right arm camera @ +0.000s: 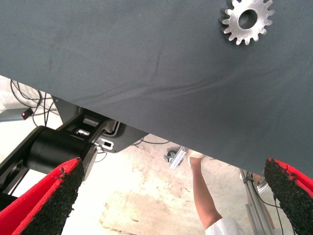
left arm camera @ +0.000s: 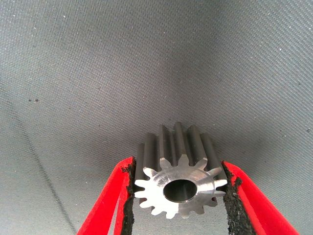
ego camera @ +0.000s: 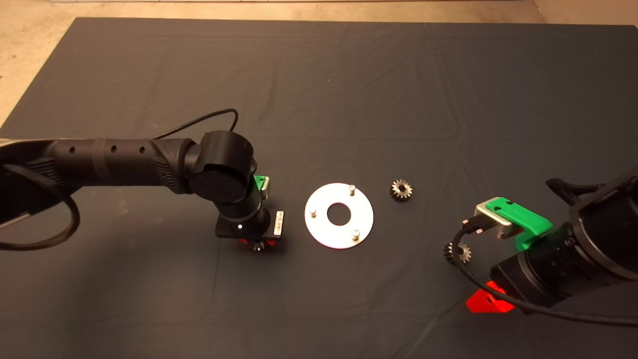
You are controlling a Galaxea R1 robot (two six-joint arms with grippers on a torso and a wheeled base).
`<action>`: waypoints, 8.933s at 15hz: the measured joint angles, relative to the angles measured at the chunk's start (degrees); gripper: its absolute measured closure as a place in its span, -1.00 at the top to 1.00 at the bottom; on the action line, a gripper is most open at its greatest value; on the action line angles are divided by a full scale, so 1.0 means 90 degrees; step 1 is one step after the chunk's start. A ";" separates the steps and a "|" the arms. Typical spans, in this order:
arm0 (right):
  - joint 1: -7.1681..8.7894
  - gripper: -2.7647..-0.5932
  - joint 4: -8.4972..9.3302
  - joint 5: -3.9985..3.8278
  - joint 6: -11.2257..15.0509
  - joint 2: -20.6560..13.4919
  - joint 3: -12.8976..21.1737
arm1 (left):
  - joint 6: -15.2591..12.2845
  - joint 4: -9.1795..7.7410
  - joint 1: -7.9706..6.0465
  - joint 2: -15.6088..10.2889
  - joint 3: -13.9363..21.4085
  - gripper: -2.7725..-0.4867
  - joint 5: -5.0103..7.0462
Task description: Install three planetary gears onto the carrier pins
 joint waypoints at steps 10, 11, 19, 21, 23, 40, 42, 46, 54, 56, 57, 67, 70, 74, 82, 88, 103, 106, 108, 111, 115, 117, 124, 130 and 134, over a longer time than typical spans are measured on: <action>-0.0001 0.99 0.0000 0.0000 0.0000 -0.0001 0.0000 | 0.0012 0.0005 0.0000 0.0003 -0.0015 -0.64 0.0000; -0.0001 0.99 0.0000 0.0000 0.0000 0.0000 0.0000 | 0.0012 0.0005 -0.0001 0.0003 -0.0018 -0.64 0.0000; -0.0001 0.99 0.0000 0.0000 0.0000 0.0000 0.0000 | 0.0012 0.0024 -0.0312 0.0264 -0.0036 -0.65 -0.0026; -0.0001 0.99 0.0000 0.0000 0.0000 0.0000 0.0000 | 0.0015 0.0023 -0.0386 0.0376 -0.0045 -0.65 -0.0043; -0.0001 0.99 0.0000 0.0000 0.0000 0.0000 0.0000 | 0.0015 0.0020 -0.0443 0.0460 -0.0076 -0.66 -0.0043; -0.0001 0.99 0.0000 0.0000 -0.0003 0.0003 -0.0001 | 0.0259 -0.0031 -0.0777 0.1438 -0.0894 -0.66 0.0003; -0.0001 0.99 0.0000 0.0000 -0.0002 0.0007 -0.0001 | 0.0297 -0.0053 -0.0864 0.1558 -0.0979 -0.66 -0.0035; -0.0001 0.99 0.0000 0.0000 0.0000 0.0000 -0.0001 | 0.0321 -0.0131 -0.0889 0.1690 -0.1086 -0.67 -0.0041; -0.0001 0.99 0.0000 0.0000 0.0000 0.0003 -0.0001 | 0.0324 -0.0417 -0.0937 0.1784 -0.1334 -0.67 -0.0041; -0.0001 0.99 0.0000 0.0000 0.0000 0.0003 -0.0001 | 0.0325 -0.0485 -0.0937 0.1784 -0.1368 -0.67 -0.0041; -0.0001 0.99 0.0001 -0.0001 0.0000 0.0001 -0.0001 | 0.0322 -0.0512 -0.0937 0.1785 -0.1375 -0.67 -0.0041; -0.0001 0.99 0.0003 0.0000 0.0000 0.0003 -0.0001 | 0.0322 -0.0582 -0.0937 0.1830 -0.1407 -0.67 -0.0043; -0.0002 0.99 0.0003 -0.0003 0.0000 0.0000 -0.0001 | 0.0322 -0.0623 -0.0937 0.1911 -0.1431 -0.67 -0.0041; -0.0002 0.99 0.0002 -0.0003 0.0000 0.0000 -0.0001 | 0.0322 -0.0677 -0.0935 0.2033 -0.1513 -0.67 -0.0043; -0.0002 0.99 0.0003 -0.0001 0.0000 0.0000 -0.0001 | 0.0322 -0.0696 -0.0935 0.2028 -0.1573 -0.67 -0.0041; -0.0002 0.99 0.0003 0.0000 0.0000 0.0000 -0.0001 | 0.0396 -0.0699 -0.0935 0.1890 -0.1573 -0.67 -0.0043; -0.0035 0.99 0.0003 -0.0003 -0.0002 0.0000 -0.0001 | 0.0439 -0.0708 -0.0864 0.1941 -0.1583 -0.67 -0.0042; -0.0034 0.99 0.0003 -0.0002 -0.0003 0.0003 -0.0001 | 0.0439 -0.0706 -0.0864 0.1959 -0.1592 -0.67 -0.0041; -0.0035 0.99 0.0003 -0.0003 -0.0001 0.0000 -0.0001 | 0.0439 -0.0703 -0.0864 0.1982 -0.1616 -0.67 -0.0026; -0.0032 0.99 0.0003 -0.0003 -0.0001 0.0002 -0.0001 | 0.0439 -0.0706 -0.0864 0.1982 -0.1625 -0.67 -0.0035; -0.0035 0.99 0.0003 -0.0003 0.0000 0.0000 -0.0001 | 0.0439 -0.0708 -0.0861 0.1982 -0.1666 -0.67 -0.0035; -0.0035 0.99 0.0003 0.0000 -0.0003 0.0000 -0.0001 | 0.0439 -0.0704 -0.0843 0.1978 -0.1666 -0.67 -0.0034; -0.0035 0.99 0.0003 -0.0003 0.0000 0.0000 -0.0001 | 0.0442 -0.0699 -0.0735 0.1975 -0.1669 -0.67 -0.0038; -0.0035 0.99 0.0003 -0.0003 -0.0002 0.0000 -0.0001 | 0.0444 -0.0699 -0.0734 0.1975 -0.1669 -0.65 -0.0038; -0.0035 0.99 0.0003 -0.0003 -0.0001 0.0000 -0.0001 | 0.0444 -0.0699 -0.0726 0.1975 -0.1669 -0.52 -0.0038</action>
